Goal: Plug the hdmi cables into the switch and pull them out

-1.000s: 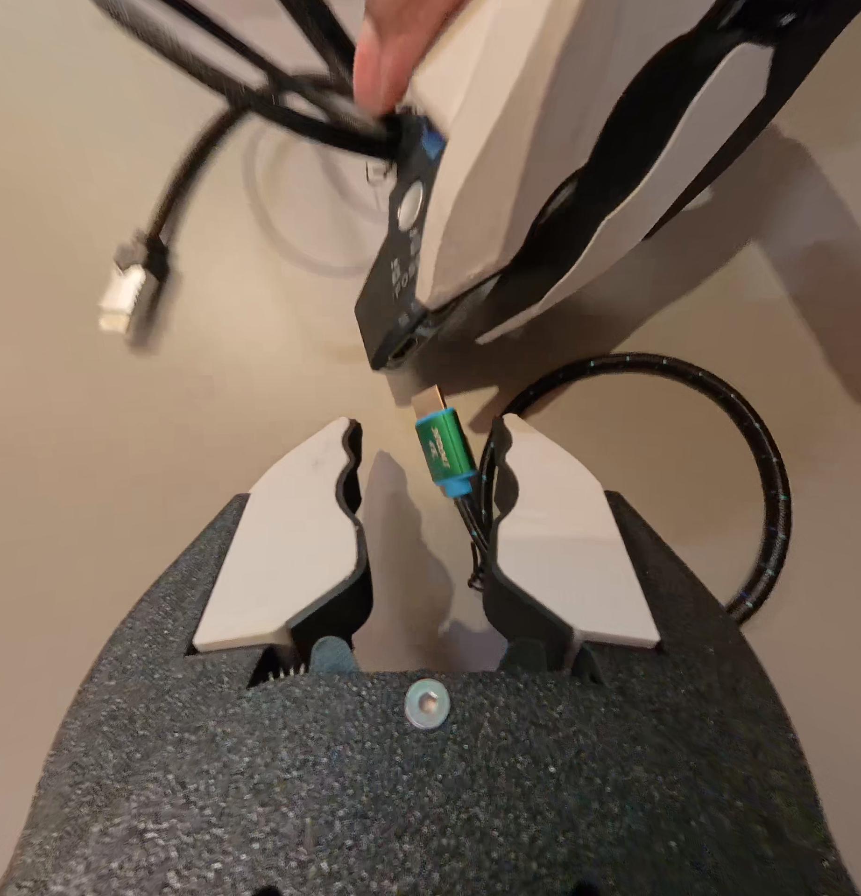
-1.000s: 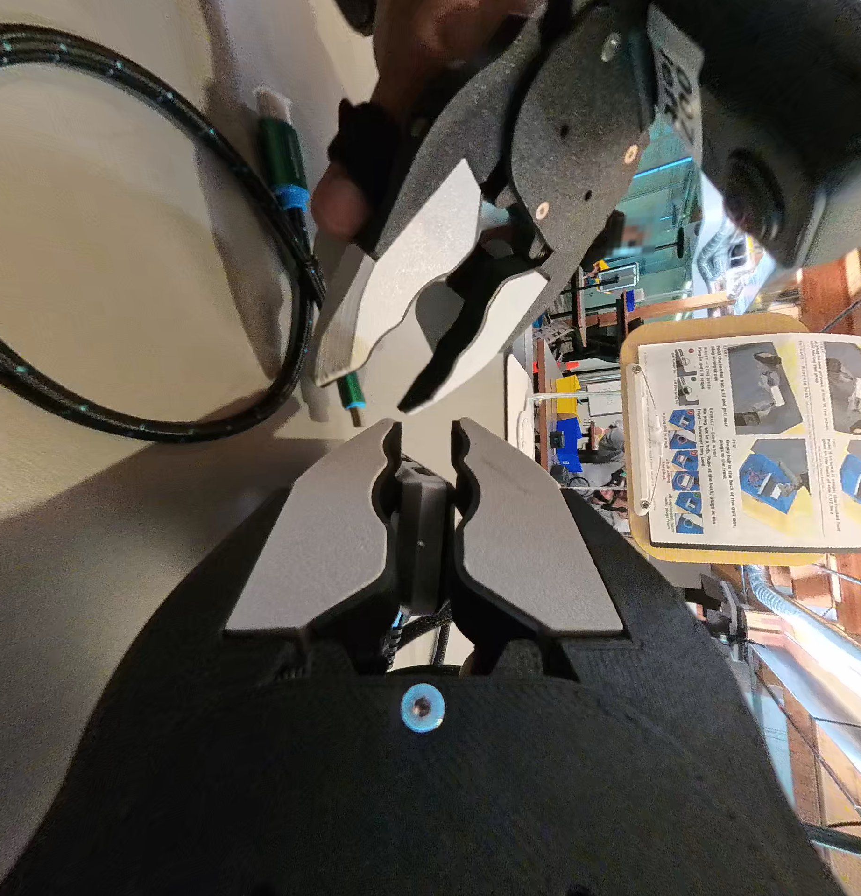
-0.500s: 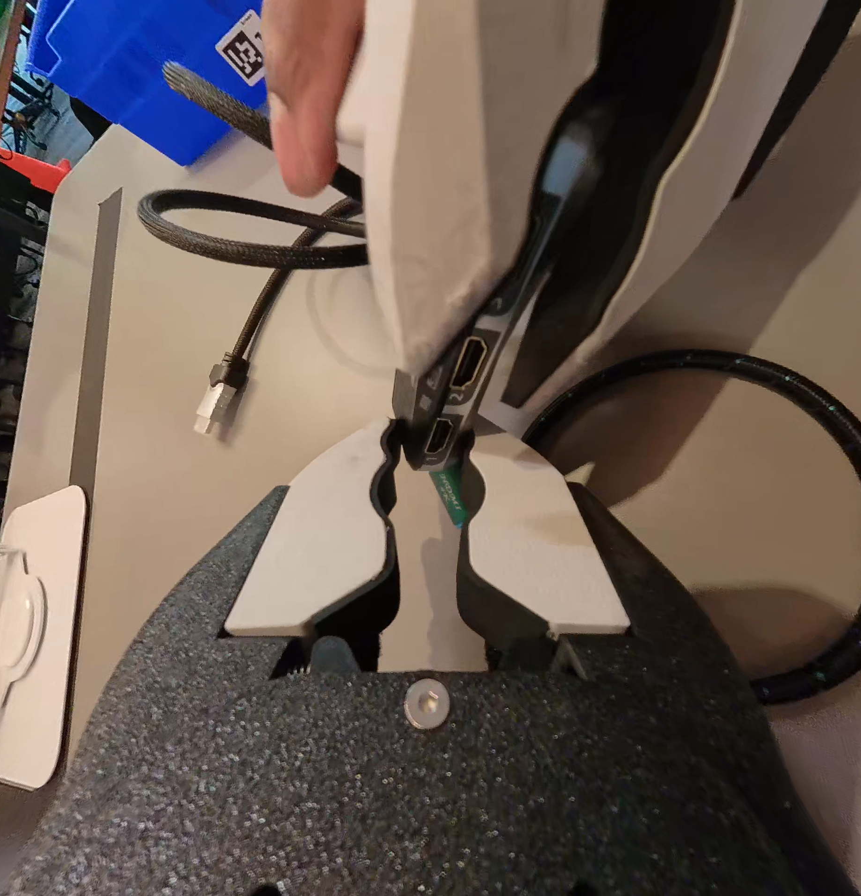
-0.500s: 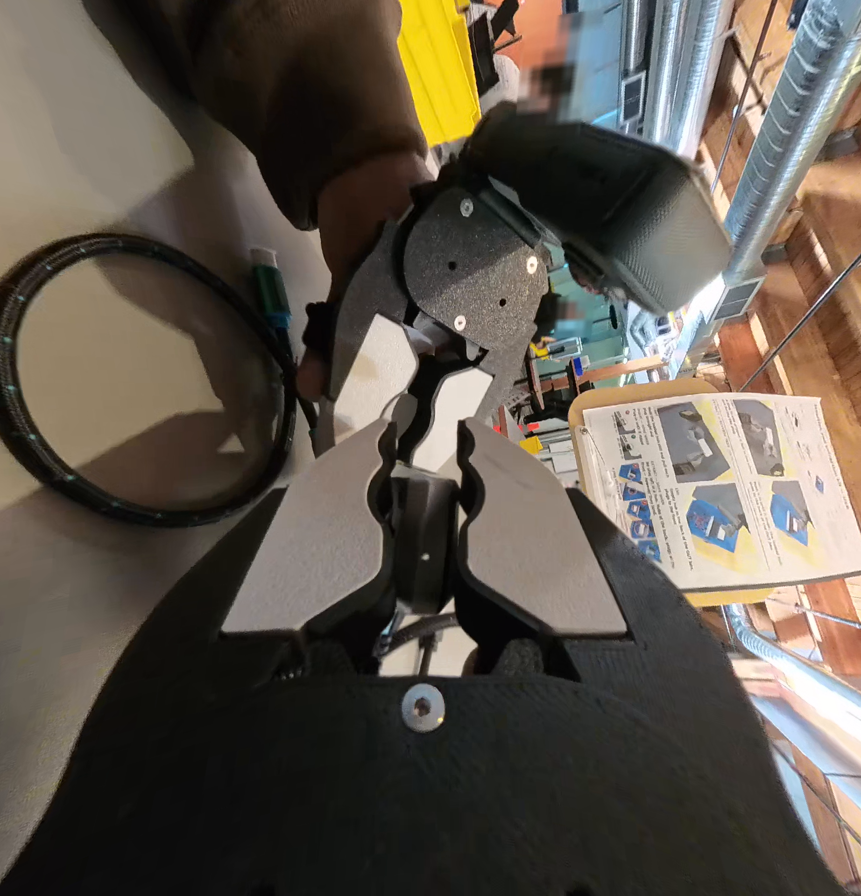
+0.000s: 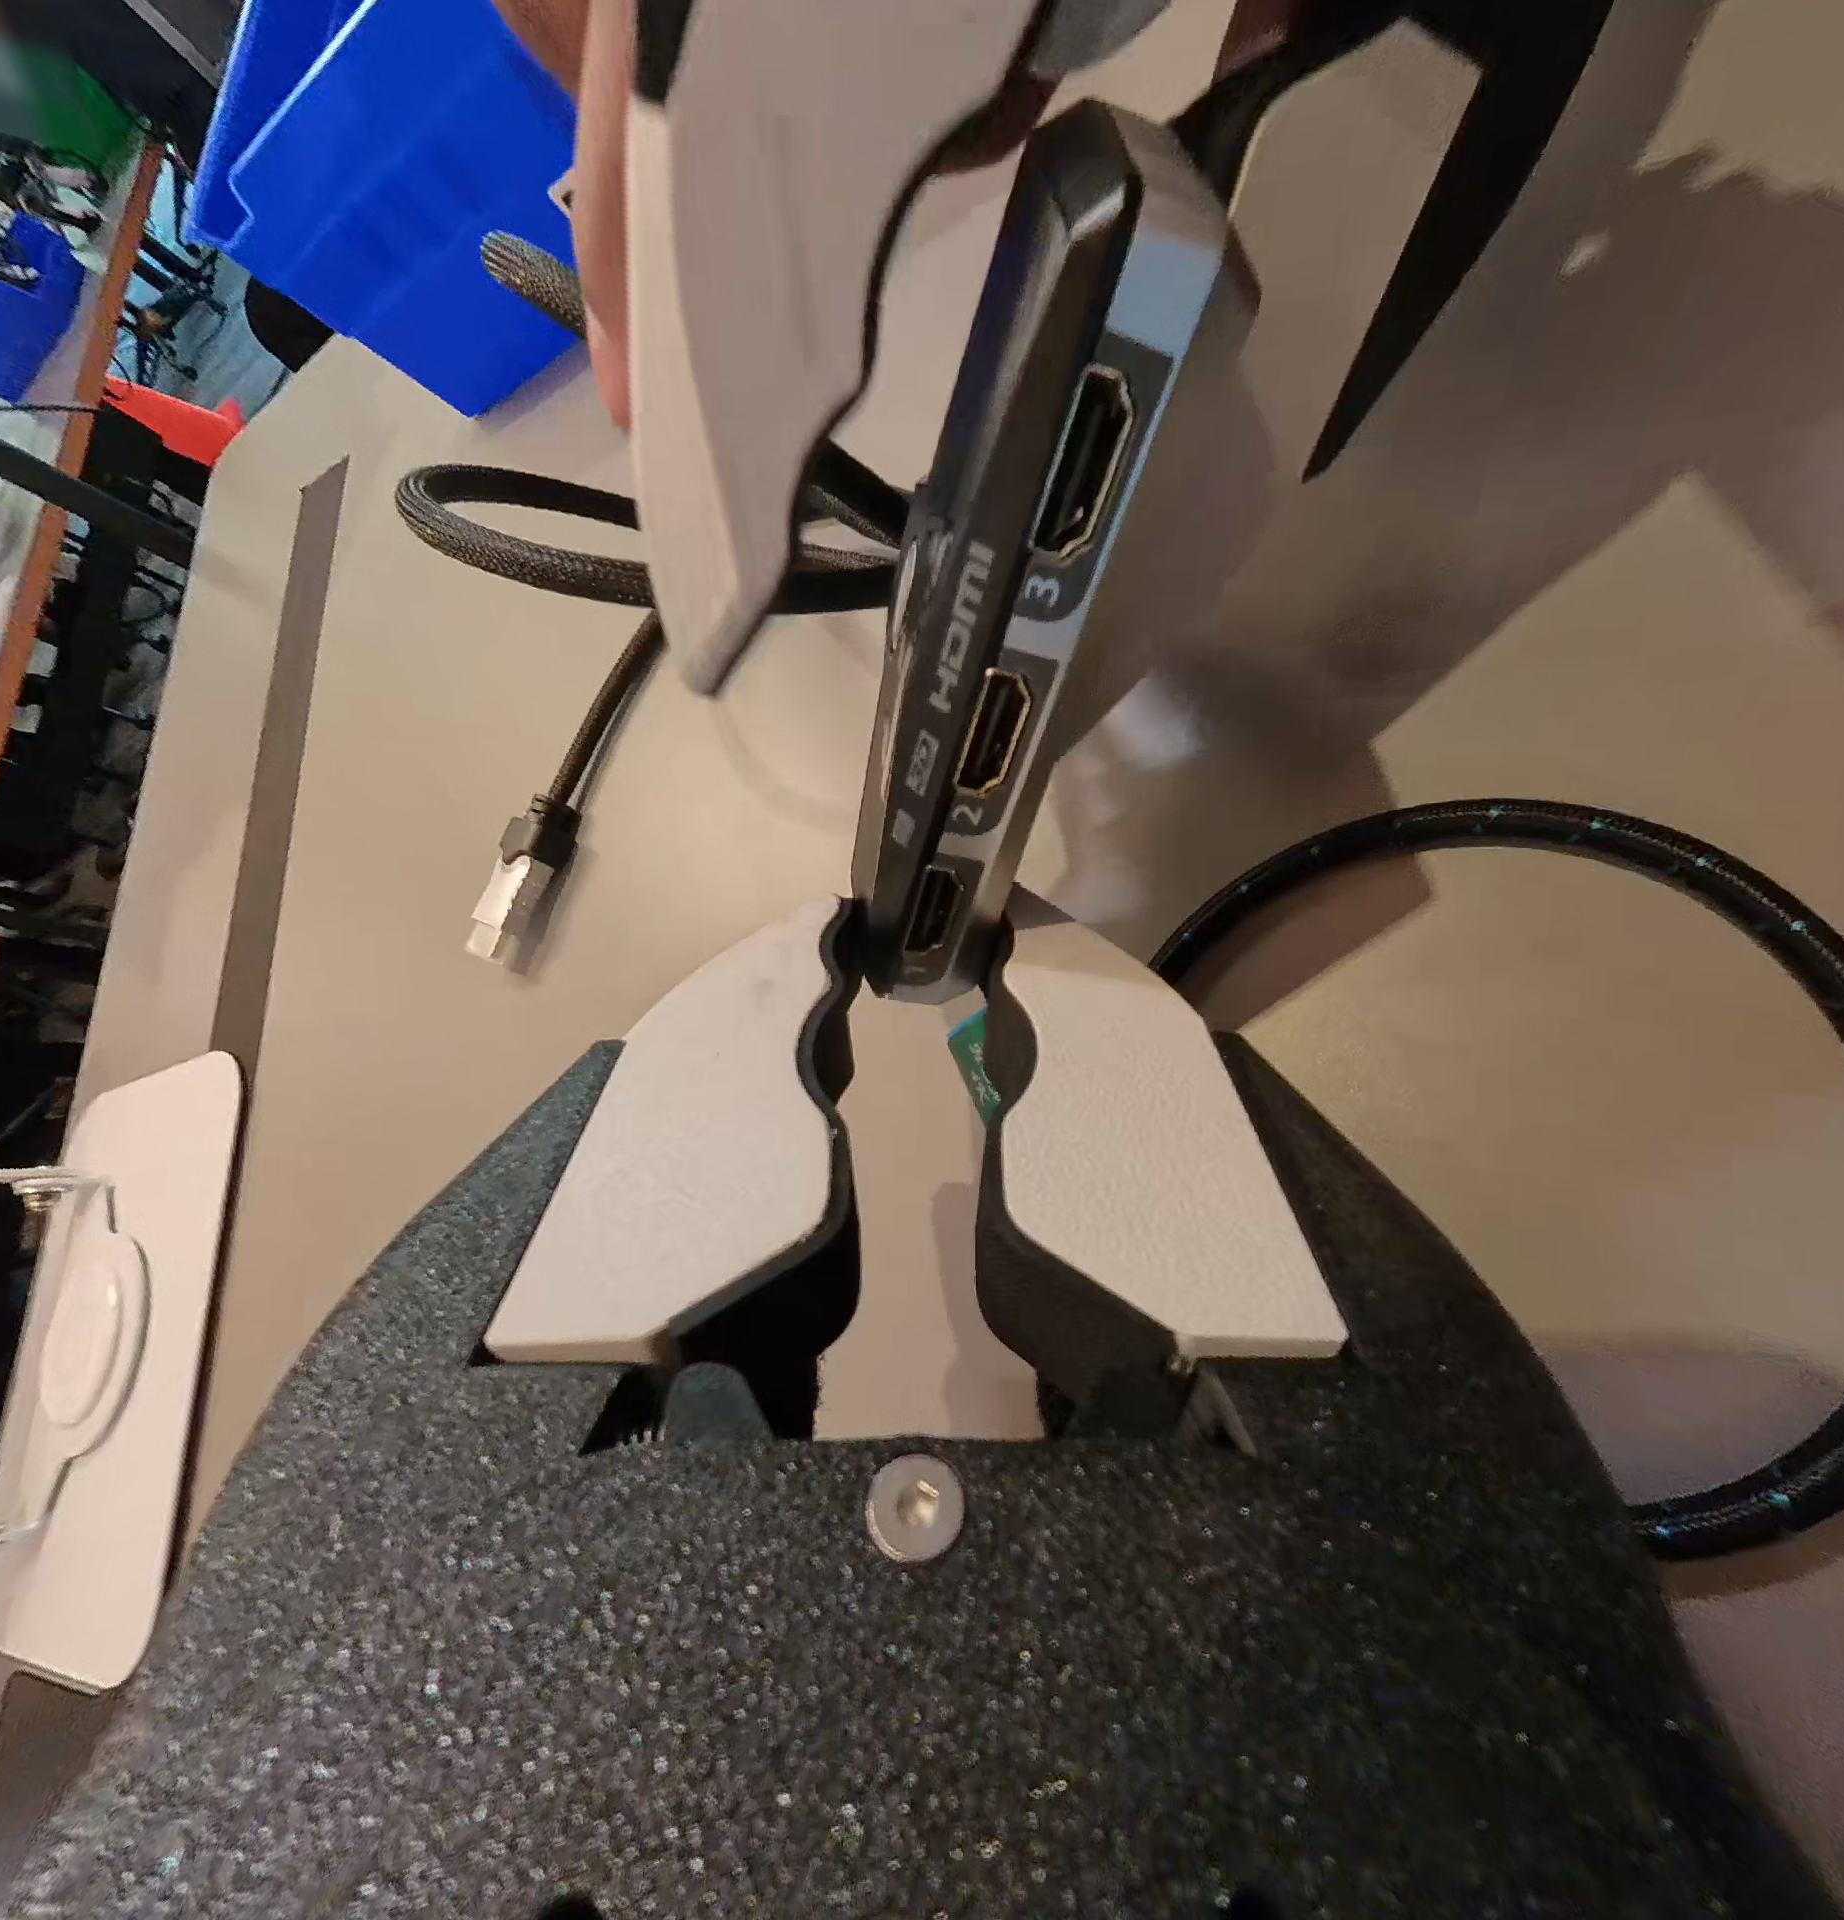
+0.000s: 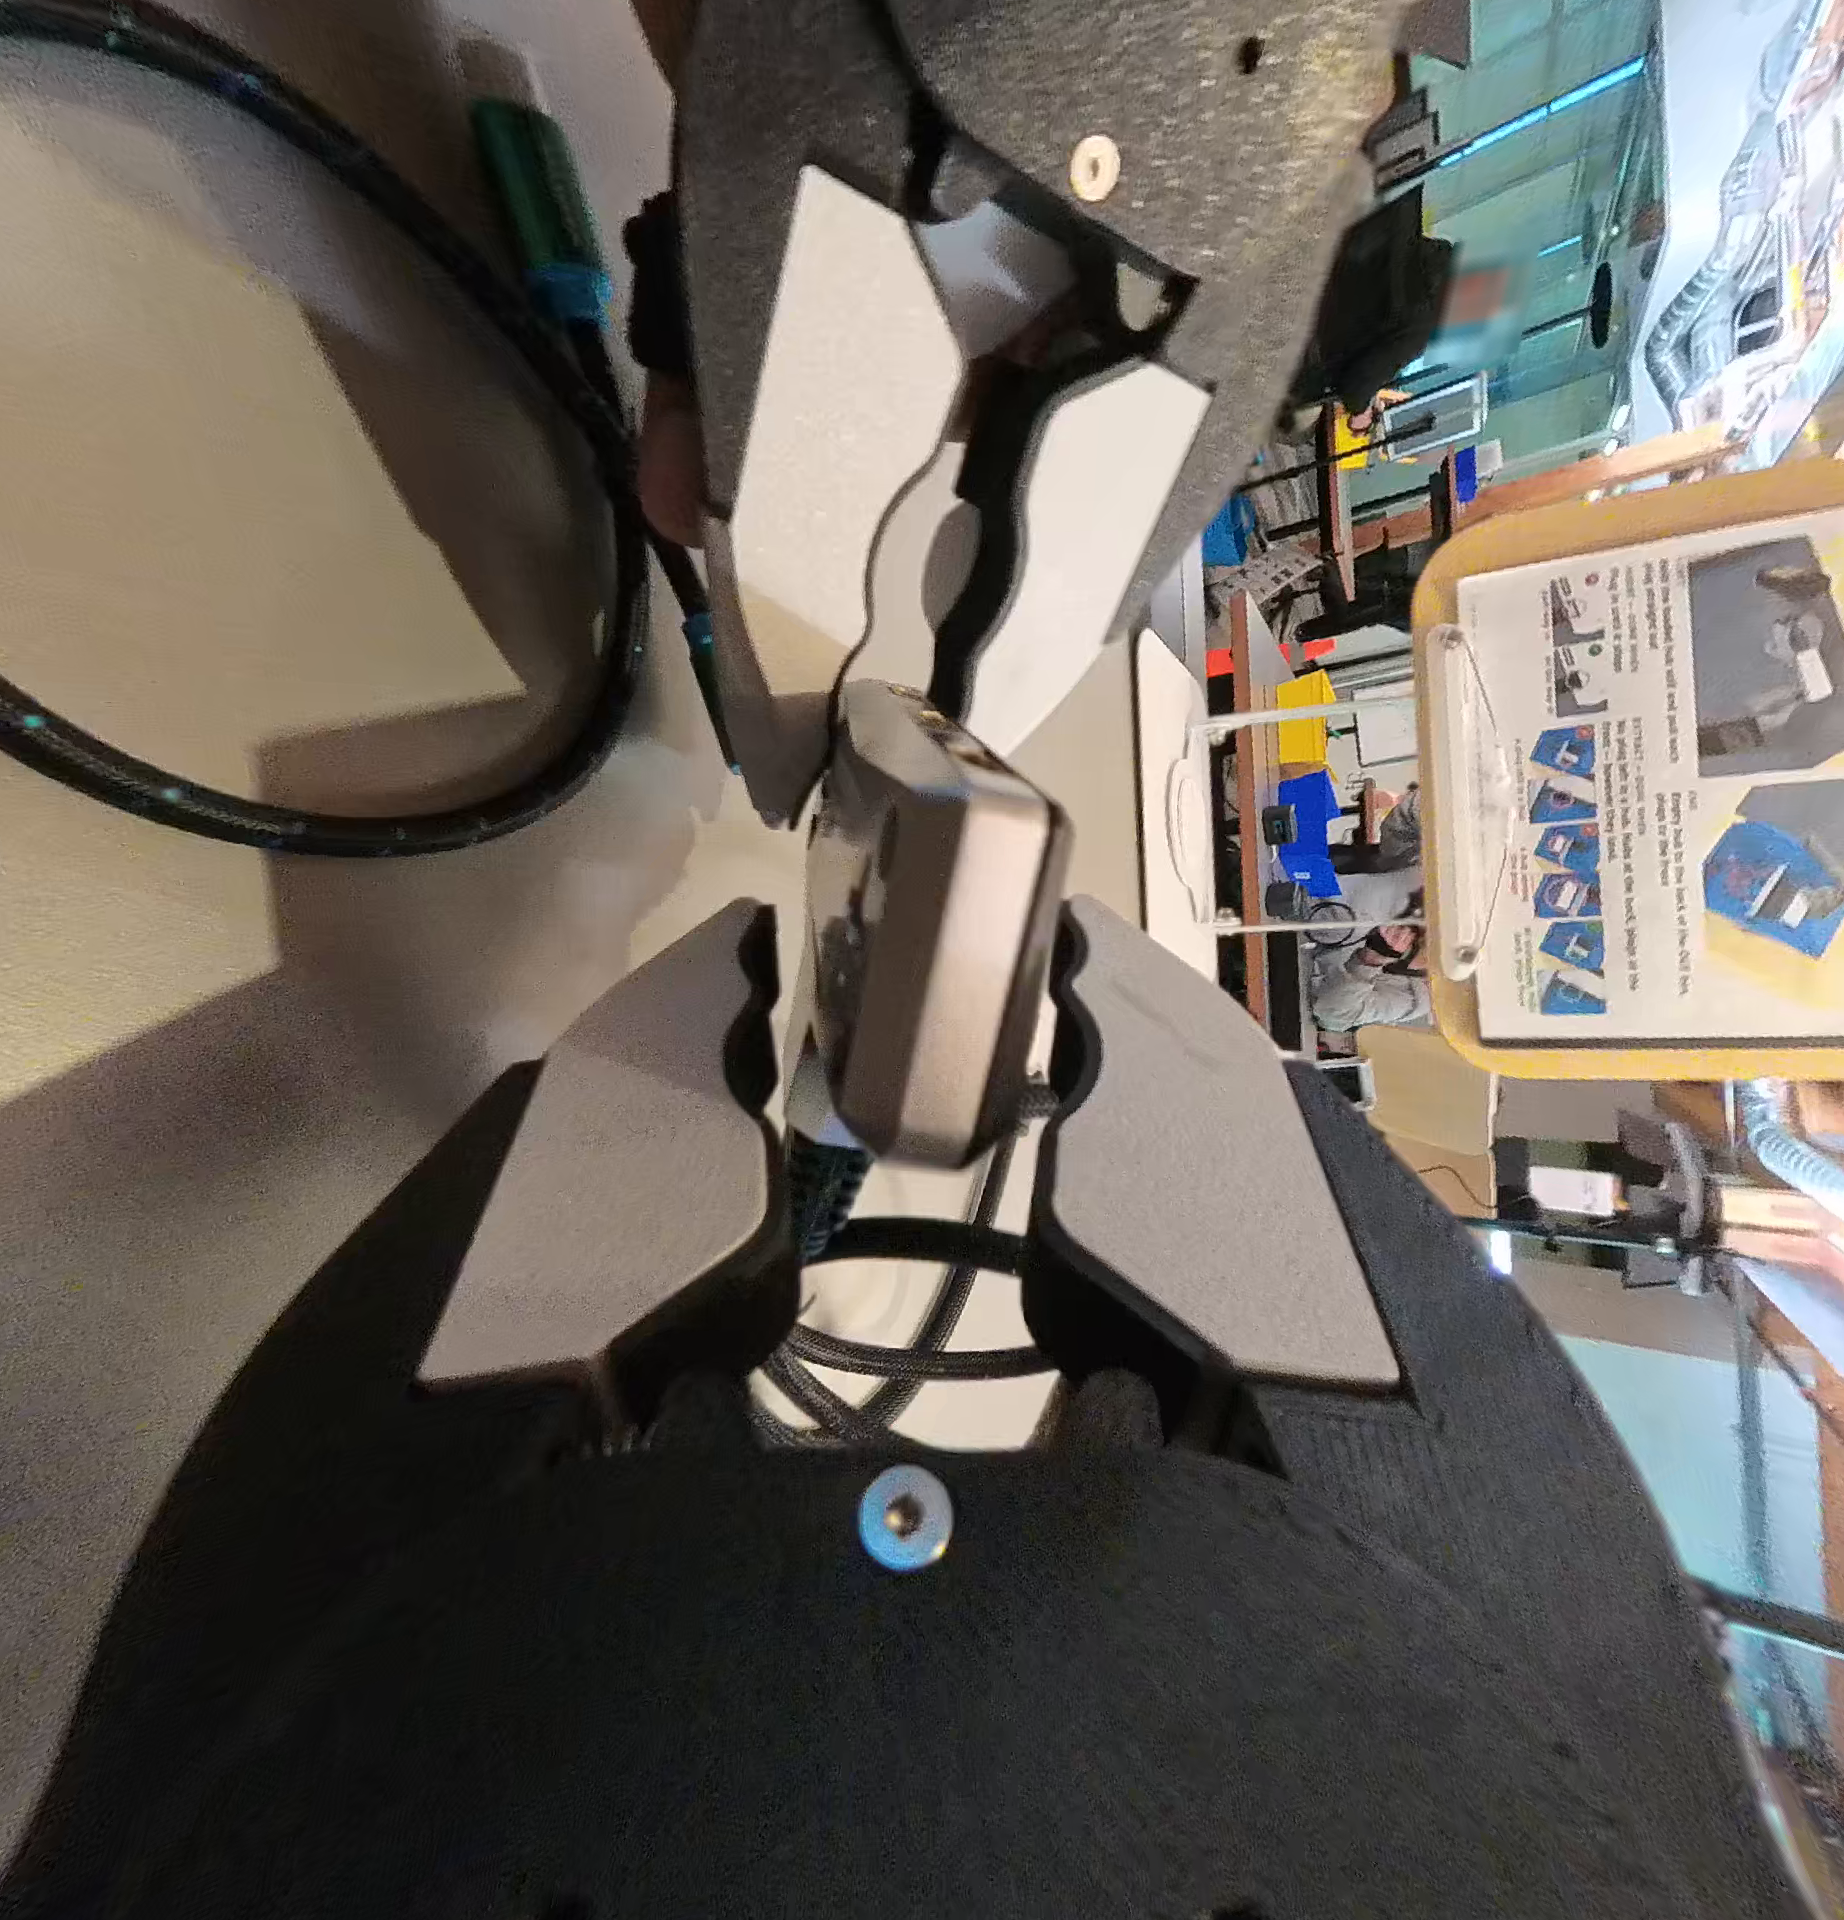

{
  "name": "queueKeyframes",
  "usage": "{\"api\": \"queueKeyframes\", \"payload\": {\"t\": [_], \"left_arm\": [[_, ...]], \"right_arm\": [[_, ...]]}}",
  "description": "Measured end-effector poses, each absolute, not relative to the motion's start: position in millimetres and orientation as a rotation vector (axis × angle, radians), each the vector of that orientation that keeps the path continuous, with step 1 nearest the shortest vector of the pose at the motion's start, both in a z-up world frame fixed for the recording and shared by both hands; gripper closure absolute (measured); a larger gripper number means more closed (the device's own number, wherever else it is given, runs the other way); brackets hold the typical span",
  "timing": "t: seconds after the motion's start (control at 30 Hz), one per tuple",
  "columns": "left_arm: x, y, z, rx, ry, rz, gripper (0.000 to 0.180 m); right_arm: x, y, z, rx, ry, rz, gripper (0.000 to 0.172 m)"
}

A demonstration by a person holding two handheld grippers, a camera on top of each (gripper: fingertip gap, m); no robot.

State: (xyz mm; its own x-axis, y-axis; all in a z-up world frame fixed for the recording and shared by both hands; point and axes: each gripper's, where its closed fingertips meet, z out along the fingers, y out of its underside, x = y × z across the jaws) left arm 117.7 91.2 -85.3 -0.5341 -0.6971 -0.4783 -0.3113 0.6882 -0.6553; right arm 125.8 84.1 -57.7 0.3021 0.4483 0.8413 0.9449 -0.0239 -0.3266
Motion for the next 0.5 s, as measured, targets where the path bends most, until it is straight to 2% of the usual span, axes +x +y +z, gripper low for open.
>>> {"api": "queueKeyframes", "payload": {"t": [0.23,0.5], "left_arm": [[116.9,85.2,-79.3,-0.669,2.121,-0.600,0.159],[112.2,83.4,-81.4,-0.715,2.164,-0.668,0.155]], "right_arm": [[116.6,83.1,-67.2,-1.571,-1.382,-0.707,0.136],[117.7,83.3,-69.5,-1.555,-1.410,-0.752,0.137]]}}
